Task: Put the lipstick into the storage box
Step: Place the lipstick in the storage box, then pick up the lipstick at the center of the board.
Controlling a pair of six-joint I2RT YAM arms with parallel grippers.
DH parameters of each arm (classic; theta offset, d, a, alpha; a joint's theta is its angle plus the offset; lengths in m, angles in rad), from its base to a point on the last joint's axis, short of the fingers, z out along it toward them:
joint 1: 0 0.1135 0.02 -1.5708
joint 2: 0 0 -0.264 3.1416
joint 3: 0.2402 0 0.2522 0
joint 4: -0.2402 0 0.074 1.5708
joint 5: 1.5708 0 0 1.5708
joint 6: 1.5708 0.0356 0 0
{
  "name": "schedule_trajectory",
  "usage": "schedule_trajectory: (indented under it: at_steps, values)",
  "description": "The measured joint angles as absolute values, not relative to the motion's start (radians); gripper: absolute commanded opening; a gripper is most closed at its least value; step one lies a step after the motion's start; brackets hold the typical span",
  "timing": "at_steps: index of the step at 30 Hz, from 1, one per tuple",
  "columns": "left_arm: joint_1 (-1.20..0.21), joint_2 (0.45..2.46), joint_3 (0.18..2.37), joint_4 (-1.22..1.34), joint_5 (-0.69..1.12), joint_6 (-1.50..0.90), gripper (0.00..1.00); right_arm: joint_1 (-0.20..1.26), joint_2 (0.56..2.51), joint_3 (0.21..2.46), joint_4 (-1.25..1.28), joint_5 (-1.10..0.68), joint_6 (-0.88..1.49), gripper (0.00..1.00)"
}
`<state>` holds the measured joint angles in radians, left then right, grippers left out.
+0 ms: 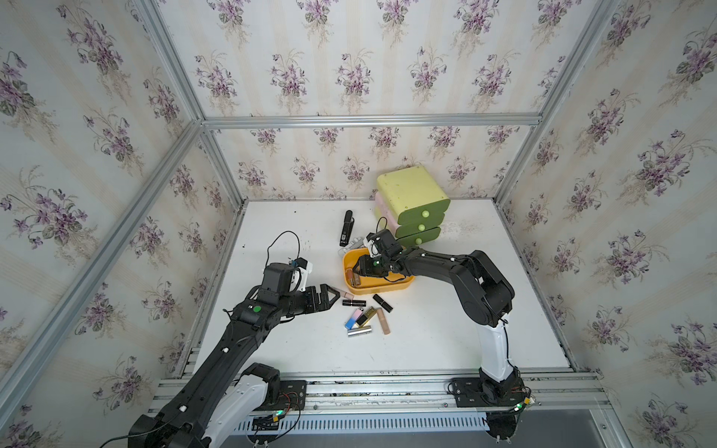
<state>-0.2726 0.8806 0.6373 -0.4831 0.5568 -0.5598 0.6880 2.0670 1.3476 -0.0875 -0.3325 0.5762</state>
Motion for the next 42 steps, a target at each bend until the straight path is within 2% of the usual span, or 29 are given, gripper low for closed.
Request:
schedule_trajectory:
  at_steps: [5,10,18,25,29,35,42]
  values:
    - [-0.270,0.846,0.637,-0.484,0.576,-0.562,1.00,0.694,1.977,1.348,-0.118,-0.297,0.574,0.54]
    - [-0.271,0.823,0.624,-0.477,0.623,-0.577,1.00,0.717,1.738,1.296,-0.186,-0.221,0.545,0.57]
    - [-0.348,0.812,0.606,-0.451,0.645,-0.603,1.00,0.721,1.350,1.022,-0.294,-0.135,0.524,0.62]
    - [-0.434,0.844,0.582,-0.430,0.567,-0.629,1.00,0.723,1.116,0.863,-0.324,-0.129,0.496,0.65]
    - [-0.458,0.865,0.566,-0.431,0.502,-0.644,1.00,0.723,1.093,0.812,-0.360,-0.147,0.466,0.64]
    - [-0.466,0.868,0.544,-0.438,0.436,-0.682,1.00,0.744,1.180,0.747,-0.392,-0.174,0.448,0.61]
    - [-0.472,0.855,0.521,-0.439,0.399,-0.709,1.00,0.889,1.291,0.782,-0.392,-0.118,0.472,0.59]
